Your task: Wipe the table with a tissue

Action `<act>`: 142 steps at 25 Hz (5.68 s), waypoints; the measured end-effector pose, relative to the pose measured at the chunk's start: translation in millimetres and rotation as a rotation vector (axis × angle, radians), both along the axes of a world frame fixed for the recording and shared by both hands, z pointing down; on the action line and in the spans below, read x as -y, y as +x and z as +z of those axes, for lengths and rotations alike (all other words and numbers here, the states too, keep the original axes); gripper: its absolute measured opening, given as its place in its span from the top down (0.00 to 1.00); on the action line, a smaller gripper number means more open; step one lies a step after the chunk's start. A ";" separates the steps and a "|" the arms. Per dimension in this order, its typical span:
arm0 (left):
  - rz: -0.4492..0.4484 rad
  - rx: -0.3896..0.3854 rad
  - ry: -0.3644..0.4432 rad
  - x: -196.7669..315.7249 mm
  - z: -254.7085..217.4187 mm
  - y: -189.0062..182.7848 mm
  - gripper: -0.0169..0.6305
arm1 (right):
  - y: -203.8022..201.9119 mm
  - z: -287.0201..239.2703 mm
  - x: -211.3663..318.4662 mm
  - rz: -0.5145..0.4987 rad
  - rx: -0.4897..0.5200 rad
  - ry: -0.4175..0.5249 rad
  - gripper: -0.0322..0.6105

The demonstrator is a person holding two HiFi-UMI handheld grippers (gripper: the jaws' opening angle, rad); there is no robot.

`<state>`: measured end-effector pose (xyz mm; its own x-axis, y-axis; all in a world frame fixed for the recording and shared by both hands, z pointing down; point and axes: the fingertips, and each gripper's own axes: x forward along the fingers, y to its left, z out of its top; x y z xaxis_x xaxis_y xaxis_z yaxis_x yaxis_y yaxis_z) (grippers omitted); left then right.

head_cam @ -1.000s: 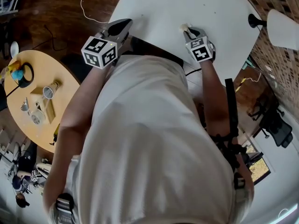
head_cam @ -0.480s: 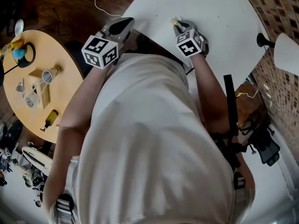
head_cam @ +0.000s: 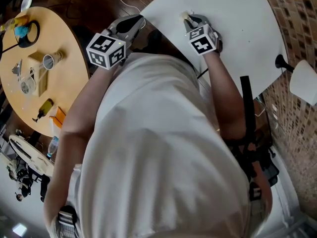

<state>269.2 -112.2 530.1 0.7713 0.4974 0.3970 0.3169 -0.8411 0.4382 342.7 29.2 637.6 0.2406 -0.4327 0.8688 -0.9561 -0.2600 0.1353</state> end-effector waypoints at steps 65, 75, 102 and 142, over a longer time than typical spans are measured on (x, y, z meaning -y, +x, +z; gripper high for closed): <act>0.778 -0.016 -0.084 -270.9 -19.2 36.5 0.96 | -73.1 -41.9 -259.5 0.628 0.012 -0.075 0.83; 0.667 0.033 -0.063 -284.8 -21.8 59.3 0.96 | -29.9 -30.9 -336.1 0.789 0.038 0.019 0.83; 0.386 0.064 0.025 -273.0 -18.4 36.3 0.96 | 61.1 3.4 -358.4 0.677 0.237 -0.017 0.84; 0.189 0.069 0.047 -224.9 -14.2 12.8 0.96 | 125.5 1.7 -303.5 0.465 0.114 -0.049 0.84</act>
